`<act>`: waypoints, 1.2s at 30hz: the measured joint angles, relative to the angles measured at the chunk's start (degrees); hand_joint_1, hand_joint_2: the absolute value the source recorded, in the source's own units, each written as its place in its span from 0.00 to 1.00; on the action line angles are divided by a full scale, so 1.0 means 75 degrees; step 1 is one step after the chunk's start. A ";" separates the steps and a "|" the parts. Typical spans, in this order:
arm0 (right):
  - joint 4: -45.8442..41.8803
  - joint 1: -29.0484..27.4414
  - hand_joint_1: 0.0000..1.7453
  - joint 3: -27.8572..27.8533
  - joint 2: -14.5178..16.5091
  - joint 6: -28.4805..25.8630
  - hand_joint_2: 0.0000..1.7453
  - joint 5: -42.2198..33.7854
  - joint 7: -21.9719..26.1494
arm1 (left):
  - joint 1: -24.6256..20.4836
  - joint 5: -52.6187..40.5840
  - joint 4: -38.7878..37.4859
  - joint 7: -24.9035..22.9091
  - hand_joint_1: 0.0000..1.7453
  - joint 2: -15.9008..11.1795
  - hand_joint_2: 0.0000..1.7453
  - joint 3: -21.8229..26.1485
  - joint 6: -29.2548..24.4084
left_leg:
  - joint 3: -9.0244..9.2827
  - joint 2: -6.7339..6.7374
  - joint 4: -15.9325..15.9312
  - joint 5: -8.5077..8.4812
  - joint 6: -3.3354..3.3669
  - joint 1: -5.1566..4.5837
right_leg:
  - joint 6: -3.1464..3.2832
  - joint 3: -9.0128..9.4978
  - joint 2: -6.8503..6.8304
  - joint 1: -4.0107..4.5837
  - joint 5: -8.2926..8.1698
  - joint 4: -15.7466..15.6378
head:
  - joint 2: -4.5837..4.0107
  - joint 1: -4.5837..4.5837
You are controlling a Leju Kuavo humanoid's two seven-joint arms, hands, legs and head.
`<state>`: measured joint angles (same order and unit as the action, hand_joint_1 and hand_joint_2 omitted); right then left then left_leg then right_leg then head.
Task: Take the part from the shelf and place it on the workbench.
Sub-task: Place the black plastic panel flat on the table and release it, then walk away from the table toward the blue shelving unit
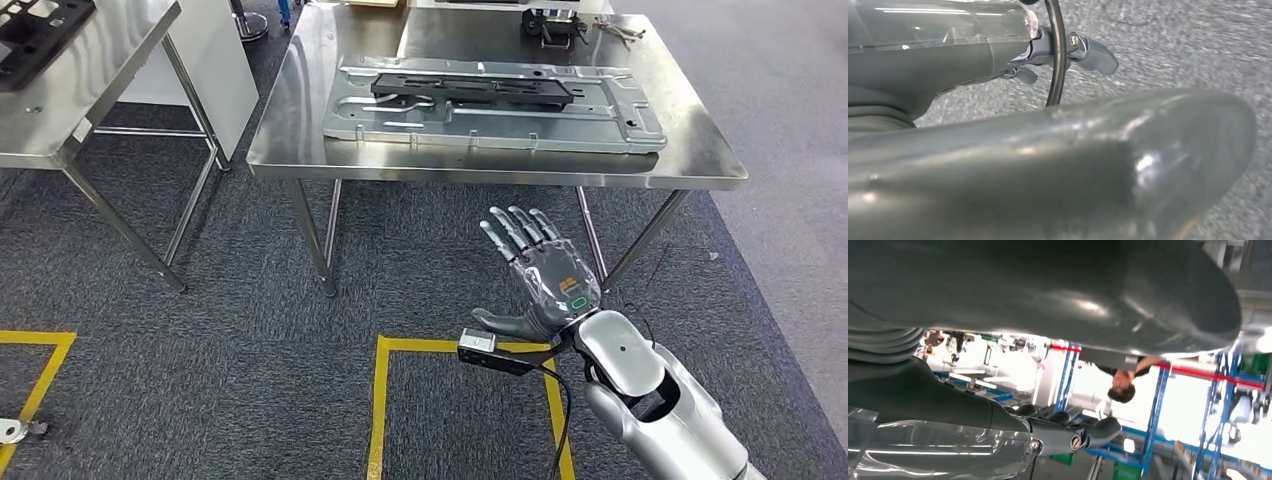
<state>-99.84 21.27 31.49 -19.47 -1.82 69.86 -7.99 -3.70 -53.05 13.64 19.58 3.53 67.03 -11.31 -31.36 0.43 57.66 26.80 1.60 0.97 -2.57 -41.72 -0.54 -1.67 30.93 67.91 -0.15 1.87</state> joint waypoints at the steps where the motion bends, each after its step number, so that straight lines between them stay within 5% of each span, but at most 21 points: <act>1: 0.0030 0.0011 0.00 0.0006 0.0000 0.0158 0.00 -0.0075 -0.0003 | 0.0001 -0.0051 0.0000 0.0001 0.00 -0.0008 0.00 -0.0001 0.0006 | -0.0128 0.0003 0.0009 -0.0101 0.0014 -0.0019 | -0.0004 -0.0063 0.0001 0.0009 0.0247 0.0475 | 0.0000 0.0001; 2: 0.0060 0.0009 0.00 0.0012 -0.0020 0.0303 0.00 -0.0181 -0.0003 | 0.0003 -0.0098 0.0000 0.0014 0.00 -0.0013 0.00 -0.0004 0.0009 | -0.0261 0.0005 0.0020 -0.0195 0.0021 -0.0041 | 0.0001 -0.0050 0.0002 0.0018 0.0297 0.0805 | 0.0000 0.0001; 4: 0.0084 -0.0041 0.00 -0.0007 -0.0174 0.0522 0.00 -0.0489 0.0046 | 0.0010 -0.0195 0.0000 0.0077 0.00 -0.0009 0.00 -0.0013 0.0001 | -0.0512 0.0001 0.0050 -0.0364 0.0024 -0.0084 | 0.0063 0.0334 0.0006 0.0053 -0.0033 0.0722 | 0.0000 0.0001; 5: 0.0070 -0.0077 0.00 -0.0040 -0.0306 0.0620 0.00 -0.0680 0.0105 | 0.0014 -0.0236 0.0000 0.0115 0.00 0.0002 0.00 -0.0017 -0.0008 | -0.0613 -0.0007 0.0065 -0.0441 0.0020 -0.0101 | 0.0130 0.0718 0.0008 0.0090 -0.0181 0.0321 | 0.0000 0.0001; 7: -0.0018 -0.0144 0.00 -0.0149 -0.0635 0.0810 0.00 -0.1000 0.0256 | 0.0025 -0.0286 0.0000 0.0184 0.00 0.0045 0.00 -0.0023 -0.0027 | -0.0742 -0.0025 0.0092 -0.0571 -0.0014 -0.0148 | 0.0276 0.1608 0.0000 0.0179 -0.0119 -0.0807 | 0.0000 0.0002; 9: -0.0137 -0.0255 0.00 -0.0238 -0.0913 0.0901 0.00 -0.1104 0.0327 | 0.0037 -0.0292 0.0000 0.0224 0.00 0.0074 0.00 -0.0026 -0.0046 | -0.0785 -0.0021 0.0073 -0.0713 -0.0085 -0.0153 | 0.0343 0.2050 -0.0002 0.0246 0.0054 -0.1503 | 0.0000 0.0002; 11: -0.0249 -0.0453 0.00 -0.0267 -0.1066 0.0888 0.00 -0.1064 0.0293 | 0.0054 -0.0296 0.0000 0.0216 0.00 0.0075 0.00 -0.0024 -0.0089 | -0.0816 -0.0023 0.0041 -0.0802 -0.0173 -0.0138 | 0.0375 0.2005 -0.0010 0.0239 -0.0058 -0.1639 | 0.0000 0.0001; 12: -0.0302 -0.0548 0.00 -0.0273 -0.1105 0.0868 0.00 -0.1031 0.0262 | 0.0066 -0.0299 0.0000 0.0198 0.00 0.0079 0.00 -0.0023 -0.0117 | -0.0864 -0.0029 0.0112 -0.0675 -0.0211 -0.0132 | 0.0420 0.1938 -0.0016 0.0219 -0.0154 -0.1670 | 0.0000 0.0002; 15: -0.0439 -0.0734 0.00 -0.0288 -0.1148 0.0811 0.00 -0.0973 0.0194 | 0.0087 -0.0304 0.0000 0.0150 0.00 0.0088 0.00 -0.0020 -0.0173 | -0.1151 -0.0041 0.1153 0.0420 -0.0313 -0.0080 | 0.0527 0.1594 -0.0019 0.0181 -0.0459 -0.1675 | 0.0000 0.0003; 17: -0.0523 -0.0863 0.00 -0.0304 -0.1174 0.0776 0.00 -0.0949 0.0153 | 0.0084 -0.0312 0.0000 0.0120 0.00 0.0086 0.00 -0.0020 -0.0183 | -0.1238 -0.0039 0.2044 0.0806 -0.0380 -0.0053 | 0.0518 0.1315 -0.0022 0.0182 -0.0636 -0.1613 | 0.0000 0.0002; 19: -0.0635 -0.1023 0.00 -0.0334 -0.1199 0.0747 0.00 -0.0925 0.0107 | 0.0087 -0.0338 0.0000 0.0094 0.00 0.0087 0.00 -0.0020 -0.0187 | -0.0959 -0.0039 0.2165 0.0511 -0.0408 -0.0040 | 0.0483 0.1026 -0.0027 0.0178 -0.0789 -0.1520 | 0.0000 0.0002; 21: -0.0767 -0.1170 0.00 -0.0397 -0.1236 0.0730 0.00 -0.0896 0.0085 | 0.0079 -0.0373 0.0007 0.0089 0.00 0.0082 0.00 -0.0020 -0.0188 | -0.0206 -0.0043 0.1309 0.0259 -0.0370 -0.0044 | 0.0429 0.0763 -0.0027 0.0180 -0.0914 -0.1398 | 0.0000 0.0004; 23: -0.0897 -0.1285 0.00 -0.0479 -0.1288 0.0711 0.00 -0.0870 0.0075 | 0.0060 -0.0404 0.0027 0.0104 0.00 0.0074 0.00 -0.0020 -0.0176 | 0.0504 -0.0049 0.0248 0.0445 -0.0284 -0.0078 | 0.0347 0.0609 -0.0034 0.0187 -0.1029 -0.1304 | 0.0000 0.0002; 24: -0.0955 -0.1339 0.00 -0.0517 -0.1318 0.0698 0.00 -0.0863 0.0069 | 0.0053 -0.0420 0.0036 0.0117 0.00 0.0071 0.00 -0.0020 -0.0165 | 0.0662 -0.0050 -0.0042 0.0560 -0.0237 -0.0105 | 0.0299 0.0581 -0.0040 0.0184 -0.1092 -0.1295 | 0.0000 0.0002; 27: -0.1075 -0.1510 0.00 -0.0614 -0.1409 0.0671 0.00 -0.0857 0.0058 | 0.0058 -0.0445 0.0046 0.0156 0.00 0.0069 0.00 -0.0020 -0.0130 | 0.0571 -0.0020 -0.0187 0.0399 -0.0050 -0.0101 | 0.0161 0.0527 -0.0026 0.0151 -0.1106 -0.1267 | 0.0000 0.0001; 29: -0.1112 -0.1590 0.00 -0.0666 -0.1471 0.0669 0.00 -0.0857 0.0049 | 0.0054 -0.0448 0.0053 0.0165 0.00 0.0071 0.00 -0.0020 -0.0122 | 0.0395 0.0018 -0.0230 0.0183 0.0075 -0.0070 | 0.0103 0.0360 0.0014 0.0125 -0.0474 -0.0781 | 0.0000 0.0000; 31: -0.1121 -0.1639 0.00 -0.0691 -0.1499 0.0669 0.00 -0.0857 0.0039 | 0.0050 -0.0449 0.0058 0.0171 0.00 0.0071 0.00 -0.0020 -0.0121 | 0.0160 0.0034 -0.0219 -0.0014 0.0119 -0.0075 | 0.0051 0.0159 0.0028 0.0110 0.0296 0.0136 | 0.0000 0.0000; 32: -0.1122 -0.1665 0.00 -0.0697 -0.1503 0.0669 0.00 -0.0857 0.0037 | 0.0052 -0.0449 0.0058 0.0172 0.00 0.0071 0.00 -0.0020 -0.0121 | 0.0032 0.0037 -0.0206 -0.0109 0.0112 -0.0076 | 0.0026 0.0120 0.0028 0.0101 0.0443 0.0546 | 0.0000 0.0001; 34: -0.1126 -0.1701 0.00 -0.0701 -0.1510 0.0669 0.00 -0.0857 0.0037 | 0.0054 -0.0449 0.0058 0.0173 0.00 0.0071 0.00 -0.0020 -0.0120 | -0.0249 0.0040 -0.0157 -0.0287 0.0079 -0.0075 | -0.0003 0.0329 0.0028 0.0075 0.0192 0.0780 | 0.0000 0.0001; 36: -0.1152 -0.1707 0.00 -0.0710 -0.1518 0.0666 0.00 -0.0856 0.0036 | 0.0054 -0.0449 0.0059 0.0173 0.00 0.0071 0.00 -0.0020 -0.0119 | -0.0493 0.0038 -0.0085 -0.0433 0.0022 -0.0073 | -0.0002 0.1039 0.0029 0.0045 -0.0168 0.0049 | 0.0000 0.0001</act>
<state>-108.48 8.47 26.17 -30.86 3.17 63.43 -7.72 -3.30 -56.41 14.08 20.87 4.07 66.88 -12.20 -35.06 0.71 57.02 23.56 1.77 0.42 -2.58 -33.93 -0.32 -1.33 29.67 68.28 -0.15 1.88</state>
